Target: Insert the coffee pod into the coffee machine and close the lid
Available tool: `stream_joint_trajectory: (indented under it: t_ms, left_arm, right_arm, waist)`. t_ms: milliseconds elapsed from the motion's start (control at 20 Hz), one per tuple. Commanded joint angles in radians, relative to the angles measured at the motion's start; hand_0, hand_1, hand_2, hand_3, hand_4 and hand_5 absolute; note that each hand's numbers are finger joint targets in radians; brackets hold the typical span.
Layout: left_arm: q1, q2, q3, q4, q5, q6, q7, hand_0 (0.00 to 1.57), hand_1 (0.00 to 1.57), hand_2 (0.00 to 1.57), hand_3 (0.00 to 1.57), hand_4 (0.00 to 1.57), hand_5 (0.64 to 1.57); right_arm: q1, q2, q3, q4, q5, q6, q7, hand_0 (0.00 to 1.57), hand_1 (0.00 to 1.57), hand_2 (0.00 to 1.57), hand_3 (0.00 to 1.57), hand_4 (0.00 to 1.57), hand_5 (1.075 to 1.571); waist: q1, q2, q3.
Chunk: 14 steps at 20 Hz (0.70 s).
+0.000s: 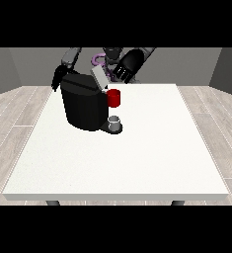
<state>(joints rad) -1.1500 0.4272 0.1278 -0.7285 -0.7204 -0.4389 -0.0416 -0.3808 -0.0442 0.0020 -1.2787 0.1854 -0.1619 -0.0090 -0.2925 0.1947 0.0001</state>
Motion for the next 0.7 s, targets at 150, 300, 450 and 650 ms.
stream_joint_trajectory:
  t_ms: [150, 300, 450, 650]
  left_arm:
    - [-0.076, 0.016, 0.013, 0.031, 0.001, -0.022, 0.011, 1.22, 1.22, 1.29, 1.24, 0.49, 1.571]
    - [-0.105, 0.026, 0.01, 0.031, -0.009, -0.013, 0.006, 1.19, 1.19, 1.27, 1.23, 0.47, 1.571]
    - [-0.082, 0.025, 0.004, 0.051, -0.015, -0.009, -0.021, 1.19, 1.19, 1.26, 1.23, 0.47, 1.571]
    - [-0.041, -0.005, 0.0, 0.073, -0.02, 0.026, -0.041, 1.24, 1.24, 1.29, 1.22, 0.43, 1.571]
  right_arm:
    - [-0.015, 0.002, -0.009, -0.014, -0.011, 0.002, -0.016, 0.0, 0.0, 0.0, 0.0, 0.0, 1.571]
    - [-0.047, -0.009, -0.034, -0.001, -0.005, -0.02, -0.007, 0.0, 0.0, 0.0, 0.0, 0.06, 1.571]
    - [-0.033, -0.025, -0.033, -0.022, -0.015, 0.007, 0.029, 0.0, 0.0, 0.0, 0.0, 0.1, 1.571]
    - [-0.035, -0.017, -0.024, -0.04, -0.008, -0.002, 0.072, 0.0, 0.0, 0.0, 0.0, 0.0, 1.571]
  waist:
    - [-0.021, 0.042, 0.0004]
    - [-0.014, 0.078, 0.0004]
    - [-0.027, 0.072, 0.0002]
    - [-0.025, 0.073, -0.0001]
